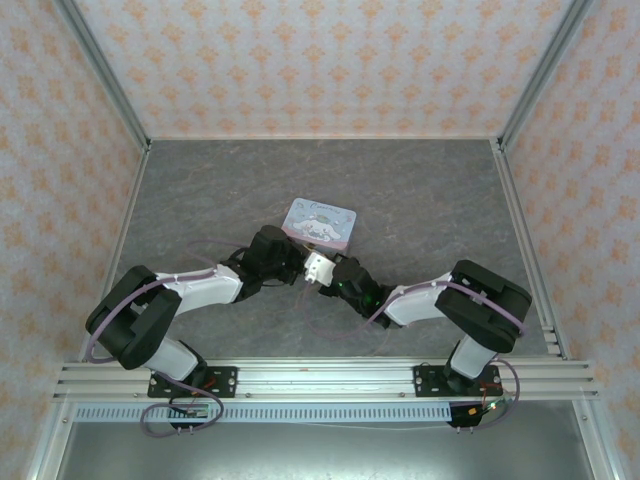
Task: Unlock the padlock with the key
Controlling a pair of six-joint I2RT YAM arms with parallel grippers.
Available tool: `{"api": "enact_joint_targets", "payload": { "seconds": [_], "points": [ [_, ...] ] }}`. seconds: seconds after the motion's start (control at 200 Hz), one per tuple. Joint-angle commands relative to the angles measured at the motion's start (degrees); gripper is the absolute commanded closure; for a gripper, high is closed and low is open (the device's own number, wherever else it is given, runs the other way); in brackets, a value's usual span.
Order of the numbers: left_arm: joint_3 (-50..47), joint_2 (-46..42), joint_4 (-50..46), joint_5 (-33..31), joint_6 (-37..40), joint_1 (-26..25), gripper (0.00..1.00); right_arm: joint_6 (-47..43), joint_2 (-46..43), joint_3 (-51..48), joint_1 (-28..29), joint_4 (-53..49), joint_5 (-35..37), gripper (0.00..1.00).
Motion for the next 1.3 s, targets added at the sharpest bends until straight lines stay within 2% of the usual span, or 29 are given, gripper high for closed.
{"api": "enact_joint_targets", "payload": {
  "seconds": [0.0,0.41,0.56,0.721,0.881,1.061,1.171,1.291],
  "points": [
    [1.34,-1.23,0.24,0.91,-0.44,-0.52,0.95,5.56,-1.56,0.84,-1.70,-0.82,0.81,1.00],
    [1.16,-1.12,0.35,0.68,-0.45,-0.61,0.95,25.55,-2.22,1.15,-2.46,-1.44,-7.61,1.00],
    [1.05,-1.10,0.46,0.58,-0.49,-0.74,0.95,30.66,-1.52,0.53,-2.55,-0.64,-8.36,1.00],
    [0.90,-0.93,0.58,0.54,-0.53,-0.70,0.95,33.24,-0.93,0.81,-3.08,-1.23,-11.35,1.00],
    [0.64,-1.31,0.55,0.37,-0.45,-0.70,0.94,32.45,-0.32,0.93,-3.18,-1.94,-10.69,1.00],
    [0.64,-2.94,-2.74,-1.29,1.58,-0.71,0.72,34.77,-0.90,0.93,-3.43,-3.04,-12.24,1.00],
    [0.31,-5.27,-6.02,-3.14,4.21,-0.48,0.64,37.90,-1.15,2.09,-3.86,-6.36,-14.81,1.00],
    [-0.41,-8.78,-10.66,-5.53,6.93,0.33,0.59,43.05,-1.59,2.48,-4.52,-8.46,-17.28,1.00]
  ]
}}
